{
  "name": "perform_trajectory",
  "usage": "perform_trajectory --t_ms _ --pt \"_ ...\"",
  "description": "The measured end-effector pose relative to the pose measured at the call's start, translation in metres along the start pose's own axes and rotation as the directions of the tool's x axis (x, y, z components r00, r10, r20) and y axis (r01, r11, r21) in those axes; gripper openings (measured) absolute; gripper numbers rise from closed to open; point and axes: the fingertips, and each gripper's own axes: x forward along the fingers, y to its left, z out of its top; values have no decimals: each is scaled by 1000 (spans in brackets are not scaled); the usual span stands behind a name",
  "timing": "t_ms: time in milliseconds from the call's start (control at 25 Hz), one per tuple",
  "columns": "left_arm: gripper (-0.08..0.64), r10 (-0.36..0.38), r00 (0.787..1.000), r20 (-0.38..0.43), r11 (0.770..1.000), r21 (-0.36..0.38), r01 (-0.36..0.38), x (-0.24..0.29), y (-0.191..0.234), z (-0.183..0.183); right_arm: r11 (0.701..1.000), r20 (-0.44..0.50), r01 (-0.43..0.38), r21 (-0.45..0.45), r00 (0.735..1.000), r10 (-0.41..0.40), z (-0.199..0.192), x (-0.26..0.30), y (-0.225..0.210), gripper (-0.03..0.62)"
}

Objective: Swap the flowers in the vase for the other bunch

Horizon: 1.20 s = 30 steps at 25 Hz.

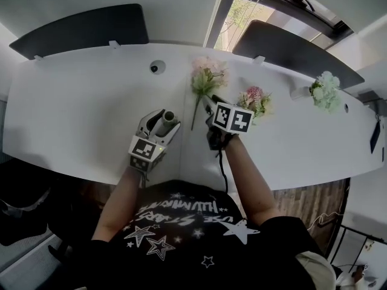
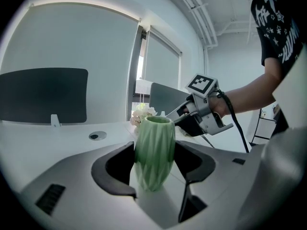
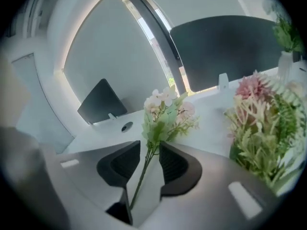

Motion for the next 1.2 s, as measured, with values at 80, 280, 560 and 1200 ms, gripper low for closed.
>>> perform_trajectory --t_ms 80,280,560,1200 --pt "264 9 1000 -12 1000 17 -9 -1 1 1 1000 44 -14 -20 999 15 2 -13 8 77" --pt "264 -1 1000 -16 1000 24 2 -1 1 4 994 89 -100 -46 991 104 -1 -35 31 64" --pt "281 -3 1000 20 1000 -19 4 -11 -1 5 990 88 -119 -75 988 125 -12 -51 38 61" --pt "8 175 984 14 980 -99 -173 -64 -30 1 976 80 -175 -132 979 186 -45 -108 29 3"
